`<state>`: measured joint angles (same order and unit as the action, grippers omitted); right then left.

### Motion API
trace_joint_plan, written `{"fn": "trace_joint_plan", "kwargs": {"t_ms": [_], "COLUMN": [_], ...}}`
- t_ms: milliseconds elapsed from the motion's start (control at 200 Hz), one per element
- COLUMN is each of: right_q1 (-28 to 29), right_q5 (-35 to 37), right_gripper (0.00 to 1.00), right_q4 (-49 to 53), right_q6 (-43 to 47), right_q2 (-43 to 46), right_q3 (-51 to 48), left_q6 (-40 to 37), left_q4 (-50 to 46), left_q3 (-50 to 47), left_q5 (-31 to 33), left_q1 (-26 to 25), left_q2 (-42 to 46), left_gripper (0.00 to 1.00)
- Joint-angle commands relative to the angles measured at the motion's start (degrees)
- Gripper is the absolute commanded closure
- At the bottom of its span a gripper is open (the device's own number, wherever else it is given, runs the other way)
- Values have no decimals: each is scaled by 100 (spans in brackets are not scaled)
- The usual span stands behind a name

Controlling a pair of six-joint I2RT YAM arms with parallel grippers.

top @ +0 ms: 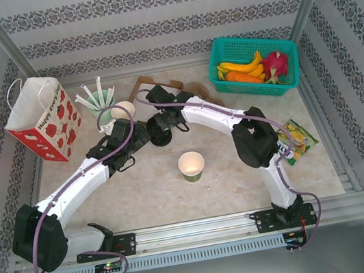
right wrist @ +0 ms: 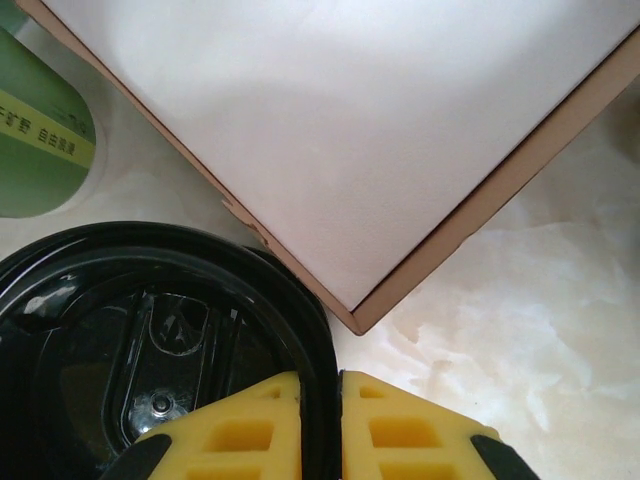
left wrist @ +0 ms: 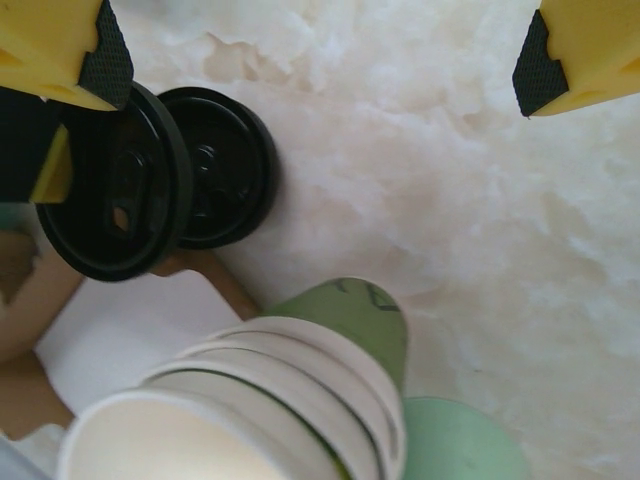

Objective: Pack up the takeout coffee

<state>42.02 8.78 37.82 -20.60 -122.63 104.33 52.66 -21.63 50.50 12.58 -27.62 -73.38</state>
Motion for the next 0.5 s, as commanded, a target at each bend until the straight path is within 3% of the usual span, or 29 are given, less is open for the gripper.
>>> {"fn": "trace_joint_plan", "kwargs": {"t_ms": [0,155,305,495], "right_q1": [109,144,227,303], "right_q5": [185,243,450,595], "right_gripper": [85,85,85,85], "right_q4": [-498,-1405,-2310,-2997], "right_q6": [-37,-75,-80,-128], "right_q2": [274,797,1328,1701], "right_q3": [-346,-1123,-1930,-2532], "left_q6": [-342,-507,-591,-947], "left_q4": [708,1257,1404,1413], "left_q3": [-118,-199,-90,173], "left_q5": [-570,-1231,-1608,-1978], "left_q1": [114,176,247,284], "left_q2": [111,-5,-192,-449], "left_gripper": [0,6,21,32]}}
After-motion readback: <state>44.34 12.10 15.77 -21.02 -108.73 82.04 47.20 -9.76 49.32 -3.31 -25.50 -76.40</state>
